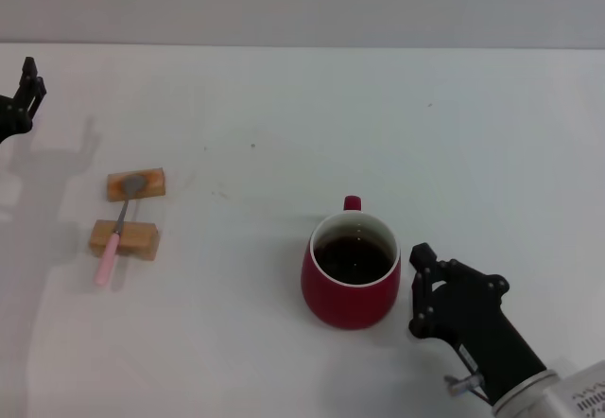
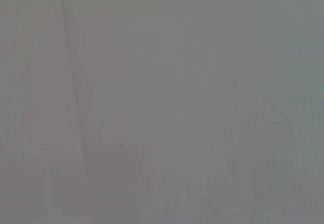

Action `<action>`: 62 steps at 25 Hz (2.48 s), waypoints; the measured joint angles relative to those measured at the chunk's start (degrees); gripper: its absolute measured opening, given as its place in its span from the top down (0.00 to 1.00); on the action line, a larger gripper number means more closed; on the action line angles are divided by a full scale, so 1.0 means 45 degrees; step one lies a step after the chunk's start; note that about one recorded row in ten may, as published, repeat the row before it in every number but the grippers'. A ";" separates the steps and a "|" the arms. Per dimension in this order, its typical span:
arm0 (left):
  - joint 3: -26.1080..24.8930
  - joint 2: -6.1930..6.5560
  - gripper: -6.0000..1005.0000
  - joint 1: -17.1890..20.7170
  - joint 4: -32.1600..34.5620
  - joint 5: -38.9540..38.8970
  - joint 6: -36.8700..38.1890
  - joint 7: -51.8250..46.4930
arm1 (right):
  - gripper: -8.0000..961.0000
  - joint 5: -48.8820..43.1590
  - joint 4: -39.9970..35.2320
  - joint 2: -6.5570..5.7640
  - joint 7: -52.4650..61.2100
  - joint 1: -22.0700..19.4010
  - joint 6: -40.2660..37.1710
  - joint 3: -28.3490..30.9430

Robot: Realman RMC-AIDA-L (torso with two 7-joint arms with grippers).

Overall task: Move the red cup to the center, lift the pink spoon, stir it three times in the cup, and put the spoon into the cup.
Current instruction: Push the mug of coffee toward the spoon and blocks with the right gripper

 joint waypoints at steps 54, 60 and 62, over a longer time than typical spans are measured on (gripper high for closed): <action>-0.0039 0.0127 0.21 -0.0288 -0.0170 -0.0014 -0.0065 0.0019 | 0.99 -0.1797 -0.0087 0.0000 0.1302 0.0767 0.1459 0.0579; -0.0038 0.0161 0.21 -0.0289 -0.0174 -0.0014 -0.0073 0.0019 | 0.99 -0.1821 -0.0126 0.0000 0.1308 0.1136 0.1873 0.0711; -0.0038 0.0173 0.21 -0.0288 -0.0174 -0.0014 -0.0077 0.0019 | 0.99 -0.1821 -0.0143 0.0000 0.1309 0.1201 0.1955 0.0778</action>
